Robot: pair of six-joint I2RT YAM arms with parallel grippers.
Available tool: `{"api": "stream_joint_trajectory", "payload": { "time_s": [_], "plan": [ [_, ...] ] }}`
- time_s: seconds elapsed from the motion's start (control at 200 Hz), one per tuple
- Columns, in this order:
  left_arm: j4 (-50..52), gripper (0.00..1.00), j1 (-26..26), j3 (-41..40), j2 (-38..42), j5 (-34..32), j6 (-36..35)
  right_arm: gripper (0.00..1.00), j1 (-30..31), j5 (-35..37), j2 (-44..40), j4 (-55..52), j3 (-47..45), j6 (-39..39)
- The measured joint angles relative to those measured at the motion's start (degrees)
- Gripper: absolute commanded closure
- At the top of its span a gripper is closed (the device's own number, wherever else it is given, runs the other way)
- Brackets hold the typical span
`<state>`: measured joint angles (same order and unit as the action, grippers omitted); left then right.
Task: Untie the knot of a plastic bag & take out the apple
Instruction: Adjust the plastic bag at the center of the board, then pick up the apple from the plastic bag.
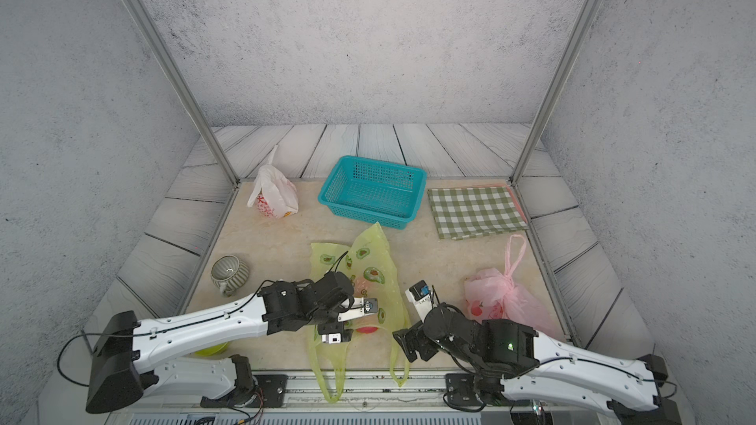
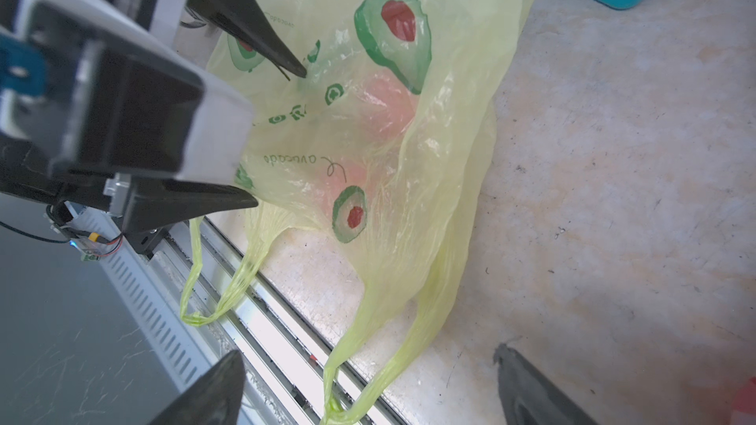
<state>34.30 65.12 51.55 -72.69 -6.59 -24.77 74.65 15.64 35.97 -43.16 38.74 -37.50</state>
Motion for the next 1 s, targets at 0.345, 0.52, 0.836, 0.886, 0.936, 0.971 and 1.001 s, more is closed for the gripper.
{"api": "stream_joint_trajectory", "payload": {
  "time_s": [0.345, 0.52, 0.836, 0.886, 0.936, 0.971, 1.001],
  "plan": [
    [3.6, 1.0, -3.0, 10.0, -4.2, -2.0, 2.2, 0.13, 1.0, -1.4, 6.8, 2.7, -0.6, 1.7],
    [8.6, 1.0, -5.7, 20.6, -8.1, 5.3, 3.1, 0.12, 7.5, -1.3, 11.3, 10.6, -2.7, 3.7],
    [13.1, 1.0, -9.4, 22.0, -13.2, 16.5, 4.6, 0.12, 12.5, -1.0, 11.8, 25.5, -2.4, 6.8],
    [13.1, 1.0, -9.4, 21.4, -13.2, 17.2, 4.9, 0.13, 13.1, -1.0, 11.9, 26.6, -2.0, 7.3],
    [13.1, 1.0, -9.5, 21.0, -13.2, 17.6, 5.2, 0.15, 13.5, -0.8, 12.3, 27.5, -1.5, 7.5],
    [13.1, 1.0, -9.7, 20.9, -13.2, 17.8, 5.6, 0.15, 13.5, -0.4, 12.8, 27.8, -1.2, 7.5],
    [13.0, 1.0, -9.9, 20.9, -13.2, 18.0, 5.8, 0.16, 13.5, 0.1, 13.7, 28.2, -0.9, 7.5]
  ]
}}
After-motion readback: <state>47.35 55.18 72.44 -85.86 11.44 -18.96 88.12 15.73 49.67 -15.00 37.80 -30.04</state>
